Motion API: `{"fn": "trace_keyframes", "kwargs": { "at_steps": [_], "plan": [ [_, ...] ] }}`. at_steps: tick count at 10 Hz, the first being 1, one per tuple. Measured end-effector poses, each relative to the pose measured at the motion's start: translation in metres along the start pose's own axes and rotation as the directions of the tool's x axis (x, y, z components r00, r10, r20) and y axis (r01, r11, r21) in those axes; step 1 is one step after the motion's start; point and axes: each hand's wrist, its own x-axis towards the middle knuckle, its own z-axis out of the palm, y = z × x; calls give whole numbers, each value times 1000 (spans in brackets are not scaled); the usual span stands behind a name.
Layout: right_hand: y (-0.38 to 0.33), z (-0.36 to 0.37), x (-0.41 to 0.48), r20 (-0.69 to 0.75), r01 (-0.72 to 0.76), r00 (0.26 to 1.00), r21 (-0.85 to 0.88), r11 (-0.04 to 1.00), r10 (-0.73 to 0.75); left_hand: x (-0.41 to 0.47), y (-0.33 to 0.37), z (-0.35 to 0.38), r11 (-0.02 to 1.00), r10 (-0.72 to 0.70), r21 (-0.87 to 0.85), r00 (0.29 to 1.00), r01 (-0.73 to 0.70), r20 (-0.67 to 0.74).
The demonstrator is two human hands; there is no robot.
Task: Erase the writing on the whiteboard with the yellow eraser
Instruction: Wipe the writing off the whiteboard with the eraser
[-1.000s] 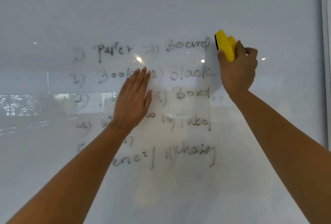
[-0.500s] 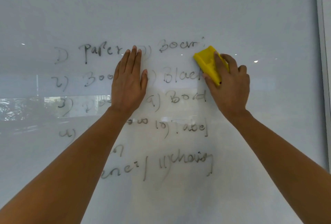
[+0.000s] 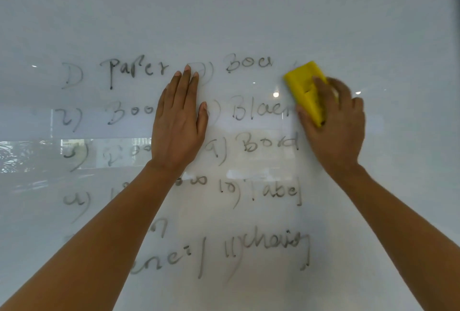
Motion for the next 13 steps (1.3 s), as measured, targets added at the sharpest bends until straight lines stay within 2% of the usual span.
{"fn": "trace_keyframes", "kwargs": {
  "at_steps": [1,2,3,4,5,6,7,8,9,10,11,12,13],
  "plan": [
    [5,11,31,-55,-186,981,-27,982,184,-1,0,1,1000,0,9,1000,0,-7],
    [-18,23,57,-73,-298,953,-53,953,294,-2,0,2,1000,-2,15,1000,2,-7],
    [-30,20,36,-59,-149,987,-8,989,148,-2,0,2,1000,-4,14,1000,4,-10],
    [-20,5,-14,4,96,995,31,995,-96,-2,0,1,1000,-9,7,1000,9,-8],
    [0,2,-11,-10,79,997,4,997,-79,-1,0,1,1000,-9,8,1000,9,-8],
    [13,14,37,-82,-253,965,-22,967,250,-2,0,2,1000,-10,13,1000,10,-10],
    [1,18,56,-78,-358,932,-45,933,354,-2,0,1,1000,-10,9,1000,10,-12],
    [-22,13,13,-43,-64,997,14,998,65,-2,0,1,1000,-8,3,1000,8,-15],
    [-23,3,-37,4,154,988,63,986,-154,-2,0,0,1000,-8,5,1000,8,-12],
    [2,-3,-49,-9,202,979,43,978,-202,-2,1,1,1000,-8,8,1000,8,-10],
    [12,6,-19,-73,13,997,-7,1000,-14,-2,1,0,1000,-11,5,1000,11,-12],
    [-5,19,36,-141,-308,943,-22,951,302,-2,0,1,1000,-11,5,1000,11,-18],
    [-26,23,37,-122,-282,953,-22,959,278,-2,1,1,1000,-8,0,1000,8,-19]
  ]
}}
